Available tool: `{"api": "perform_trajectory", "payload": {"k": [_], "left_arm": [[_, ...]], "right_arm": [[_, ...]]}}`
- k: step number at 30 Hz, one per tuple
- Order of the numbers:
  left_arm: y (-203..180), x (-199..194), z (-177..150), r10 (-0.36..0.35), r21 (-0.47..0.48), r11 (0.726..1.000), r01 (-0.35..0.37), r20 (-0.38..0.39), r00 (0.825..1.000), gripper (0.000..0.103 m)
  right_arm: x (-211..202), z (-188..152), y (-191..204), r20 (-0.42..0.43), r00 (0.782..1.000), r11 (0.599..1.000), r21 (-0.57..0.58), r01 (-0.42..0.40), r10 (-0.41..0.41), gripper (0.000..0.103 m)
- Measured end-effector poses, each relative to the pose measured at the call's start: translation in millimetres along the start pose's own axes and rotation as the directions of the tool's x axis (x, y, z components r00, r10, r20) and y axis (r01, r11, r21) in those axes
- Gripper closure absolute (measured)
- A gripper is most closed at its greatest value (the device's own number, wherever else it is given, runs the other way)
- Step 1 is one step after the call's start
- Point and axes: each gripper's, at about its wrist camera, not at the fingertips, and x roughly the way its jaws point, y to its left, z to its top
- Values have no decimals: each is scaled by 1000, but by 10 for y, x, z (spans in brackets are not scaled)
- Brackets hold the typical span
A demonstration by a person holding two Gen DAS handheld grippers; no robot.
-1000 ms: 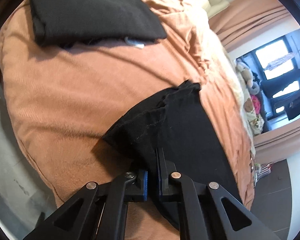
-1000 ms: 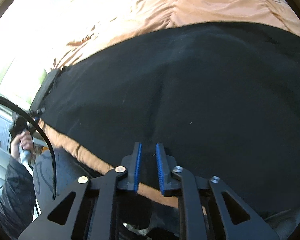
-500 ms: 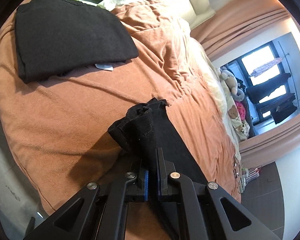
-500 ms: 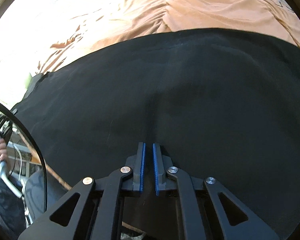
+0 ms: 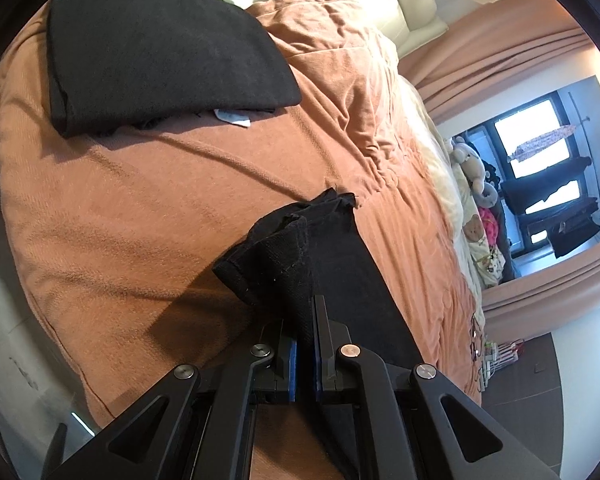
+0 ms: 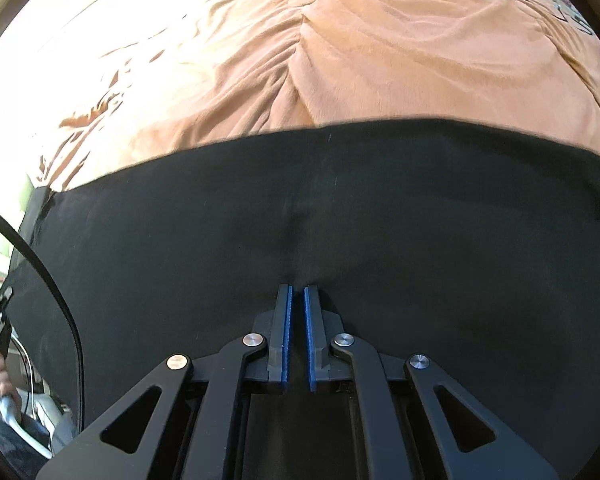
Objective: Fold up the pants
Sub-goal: 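Lift the black trousers off the bed with both tools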
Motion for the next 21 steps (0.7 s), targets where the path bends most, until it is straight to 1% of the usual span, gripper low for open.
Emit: {"api": "perform_trajectory", "payload": {"k": [8,12,18,21], "left_arm": [[54,13,-15,1,-4,1000,-1,-5,1000,97],[35,0,-16,-3,-7,1000,3,3,1000,97],[-163,-132,-20,-39,11,999,38,31,999,97],[-307,-197,1,-62,20,998,61,45,997,97]], "right_arm": [[135,338,34,19,1000,1000,1,24,-24,101],[167,416,58,25,999,1000,-13,28,-27,102],[66,368,23,9,1000,1000,-16,14,-14,101],[23,264,39,-4,1000,1000,-15,-1,1,101]]}}
